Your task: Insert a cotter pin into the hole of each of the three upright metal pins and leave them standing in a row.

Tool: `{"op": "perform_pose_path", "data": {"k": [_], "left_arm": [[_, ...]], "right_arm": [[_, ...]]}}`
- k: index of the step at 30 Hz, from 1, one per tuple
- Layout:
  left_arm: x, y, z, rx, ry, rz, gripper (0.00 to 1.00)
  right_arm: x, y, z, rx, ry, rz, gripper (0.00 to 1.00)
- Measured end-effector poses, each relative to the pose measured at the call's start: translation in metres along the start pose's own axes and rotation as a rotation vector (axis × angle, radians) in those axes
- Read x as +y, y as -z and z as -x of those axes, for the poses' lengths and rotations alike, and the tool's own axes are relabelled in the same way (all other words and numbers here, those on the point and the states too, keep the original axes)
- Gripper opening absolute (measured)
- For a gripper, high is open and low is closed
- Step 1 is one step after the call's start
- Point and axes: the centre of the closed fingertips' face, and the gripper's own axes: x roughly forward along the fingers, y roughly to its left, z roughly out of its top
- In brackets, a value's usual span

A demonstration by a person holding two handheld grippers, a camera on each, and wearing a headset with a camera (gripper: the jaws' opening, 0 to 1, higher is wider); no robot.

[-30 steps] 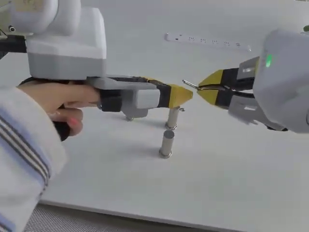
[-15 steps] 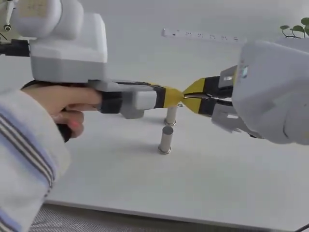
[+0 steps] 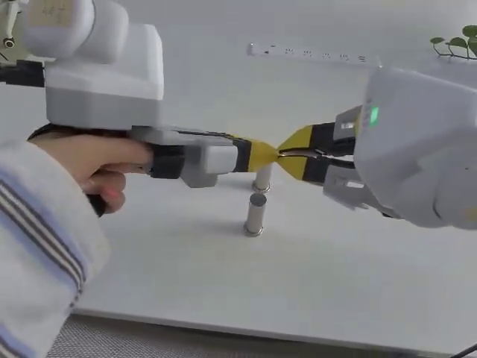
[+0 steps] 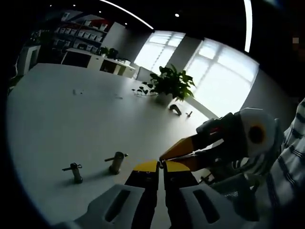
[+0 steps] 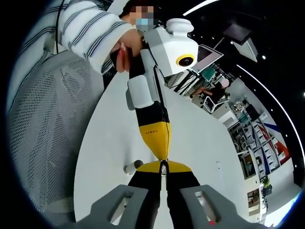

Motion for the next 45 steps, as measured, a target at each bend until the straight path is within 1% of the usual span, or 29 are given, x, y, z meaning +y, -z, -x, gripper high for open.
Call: {"op": "perform_pose_path", "data": {"k": [2,5,6,7,10,14,17,20,21,22,23,24,25,26,27,28,29,30,31,32,33,35,38,41,45], "left_arm": [[0.000,-0.002,0.001,-0.015,0.004,0.000,0.00],[-0.001,-0.005,0.001,-0.038,0.001,0.021,0.00],[-0.002,-0.007,0.001,-0.049,0.002,0.015,0.00],[-0.003,-0.008,0.001,-0.061,0.003,-0.021,0.00],[-0.004,-0.008,0.001,-0.062,0.004,-0.021,0.00],[-0.006,-0.009,0.000,-0.066,0.006,-0.038,0.00],[-0.006,-0.010,0.001,-0.067,0.012,-0.041,0.00],[-0.003,-0.010,0.003,-0.068,0.014,-0.048,0.00],[-0.004,-0.011,0.003,-0.067,0.019,-0.048,0.00],[-0.004,-0.010,0.004,-0.066,0.024,-0.049,0.00],[-0.006,-0.010,0.004,-0.066,0.029,-0.051,0.00],[-0.007,-0.011,0.004,-0.068,0.036,-0.047,0.00],[-0.010,-0.011,0.004,-0.069,0.054,-0.051,0.00],[-0.012,-0.012,0.004,-0.073,0.065,-0.082,0.00],[-0.013,-0.013,0.005,-0.074,0.074,-0.110,0.00],[-0.014,-0.014,0.005,-0.074,0.087,-0.136,0.00],[-0.016,-0.014,0.006,-0.073,0.095,-0.144,0.00],[-0.017,-0.015,0.007,-0.074,0.099,-0.160,0.00],[-0.017,-0.015,0.008,-0.076,0.099,-0.166,0.00],[-0.016,-0.016,0.008,-0.075,0.105,-0.184,0.00],[-0.016,-0.016,0.009,-0.077,0.109,-0.196,0.00],[-0.015,-0.016,0.010,-0.075,0.113,-0.222,0.00],[-0.016,-0.014,0.011,-0.069,0.132,-0.271,0.00],[-0.019,-0.011,0.012,-0.054,0.148,-0.312,0.00],[-0.021,-0.010,0.012,-0.057,0.161,-0.369,0.00]], "right_arm": [[-0.001,-0.001,0.001,-0.009,0.002,-0.007,0.00],[-0.003,-0.003,0.001,-0.017,0.011,-0.008,0.00],[-0.005,-0.003,0.001,-0.020,0.015,-0.017,0.00],[-0.006,-0.002,0.001,-0.023,0.016,-0.025,0.00],[-0.006,-0.003,0.002,-0.033,0.010,-0.039,0.00],[-0.006,-0.002,0.004,-0.043,0.003,-0.047,0.00],[-0.010,0.003,0.005,-0.047,0.014,-0.081,0.08],[-0.009,0.008,0.008,-0.054,0.000,-0.146,0.08],[-0.007,0.011,0.008,-0.056,-0.011,-0.184,0.09],[-0.006,0.014,0.008,-0.045,-0.020,-0.215,0.09],[-0.001,0.020,0.008,-0.026,-0.048,-0.263,0.10],[0.002,0.021,0.007,-0.028,-0.073,-0.290,0.11],[0.002,0.021,0.006,-0.040,-0.072,-0.309,0.11],[0.002,0.020,0.006,-0.057,-0.073,-0.332,0.12],[0.006,0.017,0.006,-0.083,-0.106,-0.400,0.13],[0.006,0.014,0.007,-0.114,-0.120,-0.461,0.14],[0.004,0.012,0.007,-0.135,-0.116,-0.485,0.15],[0.003,0.012,0.008,-0.143,-0.122,-0.504,0.15],[0.004,0.015,0.009,-0.138,-0.131,-0.520,0.15],[0.003,0.016,0.009,-0.139,-0.130,-0.521,0.14],[0.003,0.017,0.009,-0.145,-0.140,-0.542,0.14],[0.007,0.016,0.010,-0.163,-0.163,-0.589,0.14],[0.012,0.012,0.012,-0.195,-0.203,-0.653,0.15],[0.014,0.012,0.012,-0.211,-0.216,-0.684,0.16],[0.017,0.008,0.013,-0.238,-0.238,-0.727,0.16]]}}
